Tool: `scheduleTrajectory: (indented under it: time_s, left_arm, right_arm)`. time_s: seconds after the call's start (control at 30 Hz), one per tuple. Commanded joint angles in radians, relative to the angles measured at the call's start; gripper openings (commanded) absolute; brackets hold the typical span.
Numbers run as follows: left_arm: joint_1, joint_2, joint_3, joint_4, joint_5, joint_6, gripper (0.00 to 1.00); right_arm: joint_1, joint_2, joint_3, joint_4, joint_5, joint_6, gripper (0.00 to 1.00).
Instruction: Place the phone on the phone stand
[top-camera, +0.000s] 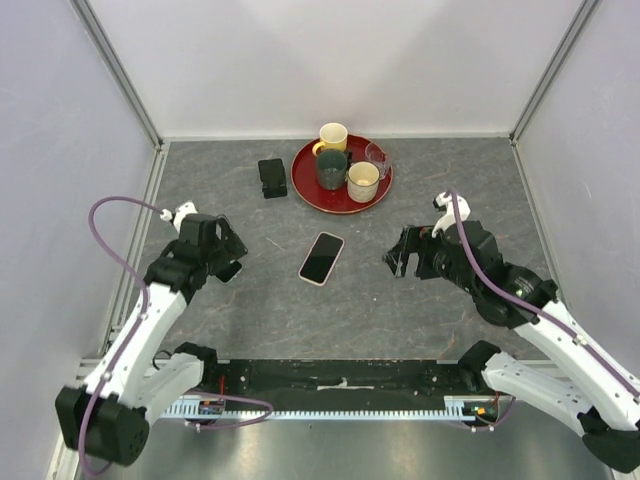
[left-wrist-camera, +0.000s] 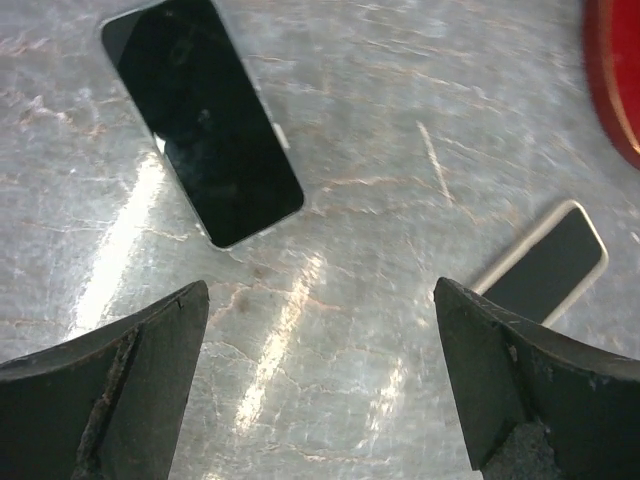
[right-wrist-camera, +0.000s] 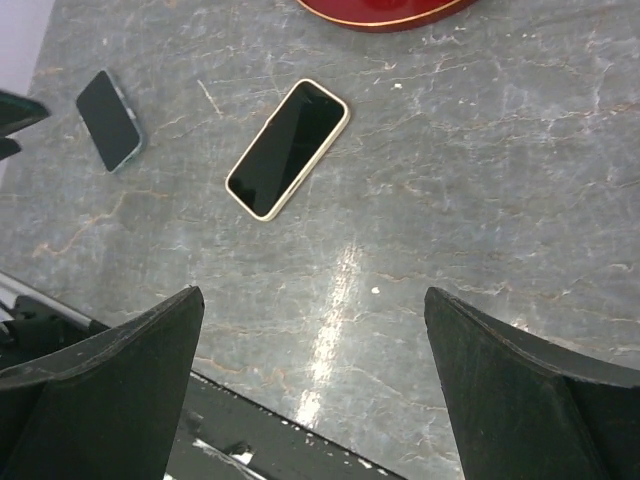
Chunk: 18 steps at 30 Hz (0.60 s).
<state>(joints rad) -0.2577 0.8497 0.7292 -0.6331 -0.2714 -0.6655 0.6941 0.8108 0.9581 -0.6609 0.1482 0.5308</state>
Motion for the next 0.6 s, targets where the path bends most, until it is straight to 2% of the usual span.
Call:
scheduleTrajectory:
  time_s: [0.0,0.17,0.23,0.33,0.4,0.57]
  left_arm:
    - [0.104,0.258,0.142,-0.160,-0.020,-0.190,1.00]
    - [0.306,0.495,0.320,-0.267,0.004,-0.298,1.00]
    - [0.339,0.643,0.413,-0.312,0.017,-0.299,1.00]
    - [0.364,0.782,0.536,-0.402,-0.032,-0.313,1.00]
    - [0.365,0.851,0.576,-0.389,-0.044,-0.307,1.00]
    - [0.365,0.856,0.516,-0.223,0.037,-0.272,1.00]
  right_arm:
    - [0.002,-0.097,0.005,0.004,-0.042,0.067,0.98]
    - [0.001,-0.145,0.062,-0.052,0.005,0.054,0.98]
    - [0.002,-0.156,0.064,-0.059,0.010,0.052,0.98]
    - [0.002,-0.174,0.056,-0.063,0.021,0.049,0.98]
    - [0.001,-0.179,0.059,-0.063,0.031,0.040,0.98]
    - [0.002,-0.157,0.079,-0.063,0.060,0.005,0.98]
